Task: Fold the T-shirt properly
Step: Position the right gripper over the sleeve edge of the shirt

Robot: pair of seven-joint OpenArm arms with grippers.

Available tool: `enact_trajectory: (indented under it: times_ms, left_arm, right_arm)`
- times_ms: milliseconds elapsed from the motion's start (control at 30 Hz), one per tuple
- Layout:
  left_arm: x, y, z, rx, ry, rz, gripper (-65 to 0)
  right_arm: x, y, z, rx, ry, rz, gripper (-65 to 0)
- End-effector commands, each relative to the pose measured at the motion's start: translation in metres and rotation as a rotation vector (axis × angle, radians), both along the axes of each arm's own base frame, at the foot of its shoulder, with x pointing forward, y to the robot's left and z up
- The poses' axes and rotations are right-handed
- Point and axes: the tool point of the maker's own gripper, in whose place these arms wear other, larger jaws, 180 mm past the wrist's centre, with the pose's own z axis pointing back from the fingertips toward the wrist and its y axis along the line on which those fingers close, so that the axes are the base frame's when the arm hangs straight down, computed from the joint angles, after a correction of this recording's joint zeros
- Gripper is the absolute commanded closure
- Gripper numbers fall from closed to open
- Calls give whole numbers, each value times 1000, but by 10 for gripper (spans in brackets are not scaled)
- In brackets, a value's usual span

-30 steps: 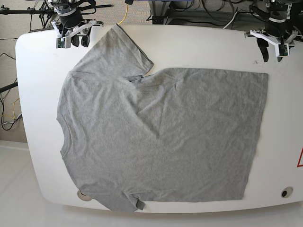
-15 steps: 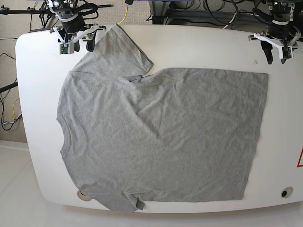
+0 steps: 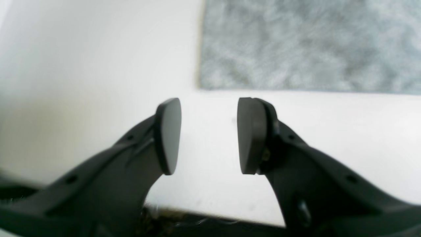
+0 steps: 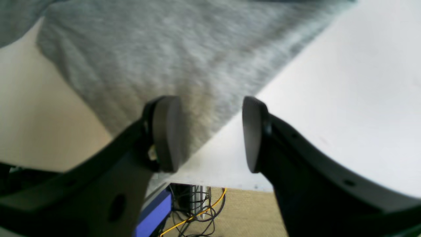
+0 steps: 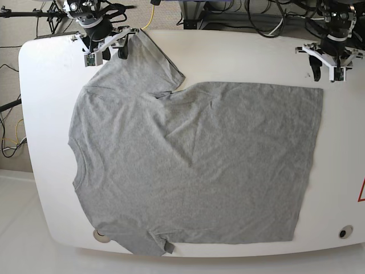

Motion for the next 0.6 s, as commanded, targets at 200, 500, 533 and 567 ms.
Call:
enact_trajectory:
  times_ms: [200,500,533,567]
  left_arm:
    - [4,13,-1,2,-11,27,-260]
    - [1,10,3,-1,-24,15,-255]
    - [1,10,4,0,-26,15,-255]
    - [1,10,4,0,-28,15,-255]
  right_arm:
    - [4,0,4,-2,-25,4,-286]
    - [1,-1,-2,3,-6,6,-291]
    - [1,-1,-2,3,-6,5,-291]
    - [1,-1,-3,4,-5,5,-291]
